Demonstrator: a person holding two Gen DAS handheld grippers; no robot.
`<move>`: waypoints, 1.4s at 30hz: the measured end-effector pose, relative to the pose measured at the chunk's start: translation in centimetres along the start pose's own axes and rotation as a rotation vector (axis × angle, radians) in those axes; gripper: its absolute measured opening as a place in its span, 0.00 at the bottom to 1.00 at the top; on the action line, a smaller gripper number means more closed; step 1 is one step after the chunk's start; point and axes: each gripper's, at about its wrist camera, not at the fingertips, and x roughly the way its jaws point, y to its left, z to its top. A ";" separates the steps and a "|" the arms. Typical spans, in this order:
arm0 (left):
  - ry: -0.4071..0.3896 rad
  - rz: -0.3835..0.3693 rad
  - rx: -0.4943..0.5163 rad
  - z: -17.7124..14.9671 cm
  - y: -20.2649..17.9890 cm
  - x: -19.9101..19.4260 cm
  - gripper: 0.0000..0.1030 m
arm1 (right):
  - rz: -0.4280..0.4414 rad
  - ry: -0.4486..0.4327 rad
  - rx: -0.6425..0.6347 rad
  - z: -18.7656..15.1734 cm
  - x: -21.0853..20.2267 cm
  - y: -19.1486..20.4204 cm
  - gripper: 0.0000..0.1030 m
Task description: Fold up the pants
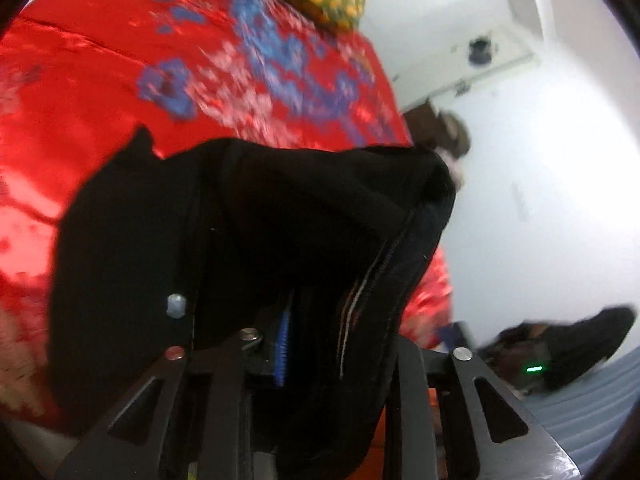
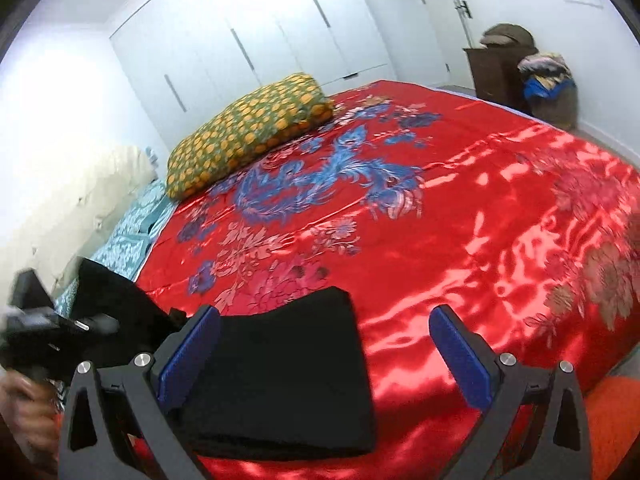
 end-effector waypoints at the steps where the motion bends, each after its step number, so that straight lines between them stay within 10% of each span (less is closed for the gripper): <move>1: 0.027 0.021 0.034 -0.3 -0.6 1.7 0.33 | -0.004 0.000 0.007 -0.1 -0.2 -0.4 1.00; 6: 0.172 0.161 0.227 -3.5 -3.6 7.1 0.54 | -0.016 0.001 0.053 -0.2 -0.6 -2.1 1.00; 12: 0.028 0.047 0.194 -2.0 -4.6 0.1 0.85 | 0.020 0.006 0.233 -0.4 -0.4 -5.2 1.00; 15: -0.070 0.169 0.229 -0.8 -3.2 -3.7 0.87 | 0.098 0.058 0.240 -0.9 0.5 -4.4 0.99; 20: -0.160 0.398 0.252 -2.6 1.9 -7.3 0.87 | 0.409 0.292 -0.088 -4.1 2.9 4.6 0.92; 24: -0.134 0.436 0.160 -5.1 6.6 -7.4 0.87 | 0.370 0.444 -0.263 -7.2 5.0 9.3 0.74; 35: -0.186 0.508 0.252 -5.9 7.2 -7.1 0.87 | 0.292 0.531 -0.228 -7.9 4.6 11.0 0.67; 39: -0.176 0.509 0.250 -6.0 7.6 -6.9 0.87 | 0.194 0.568 -0.217 -8.7 6.5 11.0 0.57; 42: -0.171 0.510 0.238 -6.1 7.8 -7.1 0.87 | 0.244 0.543 -0.165 -7.9 7.0 10.6 0.10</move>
